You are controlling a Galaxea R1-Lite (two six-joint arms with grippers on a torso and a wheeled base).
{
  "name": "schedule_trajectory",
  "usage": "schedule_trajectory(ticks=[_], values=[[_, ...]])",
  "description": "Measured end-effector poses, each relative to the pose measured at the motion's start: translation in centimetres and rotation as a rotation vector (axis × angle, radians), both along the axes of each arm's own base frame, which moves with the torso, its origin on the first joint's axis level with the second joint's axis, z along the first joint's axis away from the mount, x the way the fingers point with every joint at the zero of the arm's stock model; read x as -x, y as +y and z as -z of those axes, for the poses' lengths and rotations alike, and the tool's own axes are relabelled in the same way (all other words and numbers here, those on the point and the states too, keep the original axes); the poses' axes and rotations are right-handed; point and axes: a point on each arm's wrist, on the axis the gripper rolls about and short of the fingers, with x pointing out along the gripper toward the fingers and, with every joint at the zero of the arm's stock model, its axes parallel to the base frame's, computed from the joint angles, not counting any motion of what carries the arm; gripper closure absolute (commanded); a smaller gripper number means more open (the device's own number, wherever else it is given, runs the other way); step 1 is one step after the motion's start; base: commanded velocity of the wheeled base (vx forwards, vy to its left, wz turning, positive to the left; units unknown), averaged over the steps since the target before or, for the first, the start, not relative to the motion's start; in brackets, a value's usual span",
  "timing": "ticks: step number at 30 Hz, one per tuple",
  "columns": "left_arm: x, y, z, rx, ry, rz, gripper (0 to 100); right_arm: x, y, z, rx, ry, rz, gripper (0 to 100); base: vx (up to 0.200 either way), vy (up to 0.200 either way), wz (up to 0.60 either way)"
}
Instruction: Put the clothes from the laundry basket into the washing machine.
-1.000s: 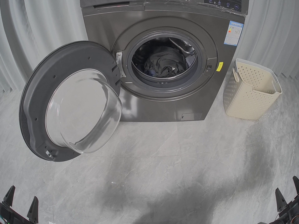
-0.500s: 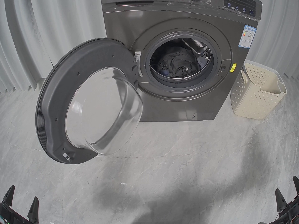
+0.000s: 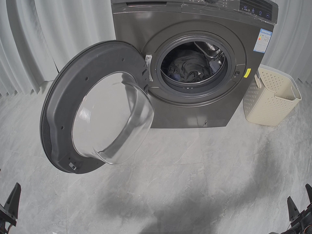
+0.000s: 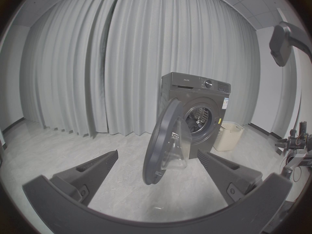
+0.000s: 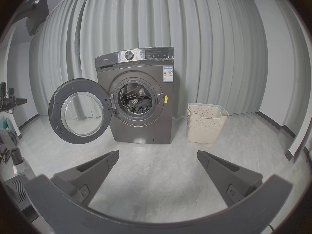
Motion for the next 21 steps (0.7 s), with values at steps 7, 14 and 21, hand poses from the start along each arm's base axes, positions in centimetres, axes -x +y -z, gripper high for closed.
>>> schedule_trajectory(ticks=[7, 14, 21], values=[[-5.0, -0.3, -3.0, -0.004, 0.079, 0.098, 0, 0.0, 0.0, 0.0, 0.000, 0.000, 0.000, 0, 0.000, 0.000, 0.00], [-12.1, -1.0, -4.5, -0.007, 0.109, 0.228, 0, 0.0, 0.0, 0.0, -0.001, 0.000, 0.001, 0, 0.000, 0.000, 0.00], [-16.8, -3.0, -2.7, 0.026, 0.223, 0.428, 0, 0.0, 0.0, 0.0, -0.003, 0.001, 0.001, 0, 0.000, 0.000, 0.00]])
